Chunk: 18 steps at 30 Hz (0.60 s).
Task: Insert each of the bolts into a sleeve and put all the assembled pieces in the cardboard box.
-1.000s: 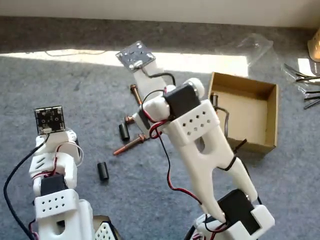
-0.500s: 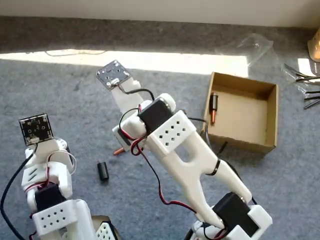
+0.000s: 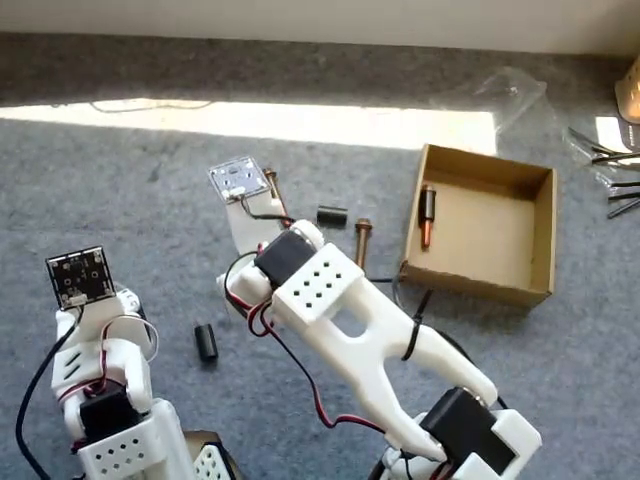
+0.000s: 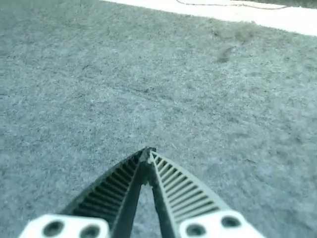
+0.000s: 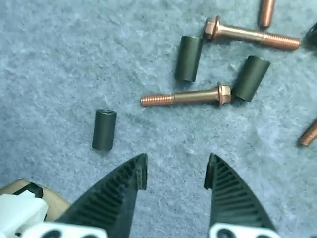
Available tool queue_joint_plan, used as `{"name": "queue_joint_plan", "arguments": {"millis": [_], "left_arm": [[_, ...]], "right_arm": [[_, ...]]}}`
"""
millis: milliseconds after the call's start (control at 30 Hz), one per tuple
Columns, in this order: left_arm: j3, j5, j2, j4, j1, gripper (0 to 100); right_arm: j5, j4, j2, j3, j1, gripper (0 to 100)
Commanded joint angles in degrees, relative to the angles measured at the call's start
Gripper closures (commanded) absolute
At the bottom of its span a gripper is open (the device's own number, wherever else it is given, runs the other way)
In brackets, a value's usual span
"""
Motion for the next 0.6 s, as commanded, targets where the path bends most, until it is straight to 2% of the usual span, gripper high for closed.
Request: {"name": "queue_joint_plan", "arguments": {"millis": [0,267,433,567], "left_arm": [[-0.31,-0.35,-1.19,-1.41,-0.31,98],[0.04,-0.35,-1.19,-1.41,0.66,98],[-0.31,-0.35,-1.19,-1.14,-1.98,98],[-0.57,-0.26,-1.19,-1.05,-4.53,98]], "right_arm": [[-0.97,-1.63,-2.15,0.48,-2.33,82.2],[-1.32,-2.07,-0.4,0.57,-5.14,82.2],[-11.25,-4.79,4.7,0.4,-4.97,82.2],[-12.04,-4.79,9.1,0.22,-5.14,82.2]]}}
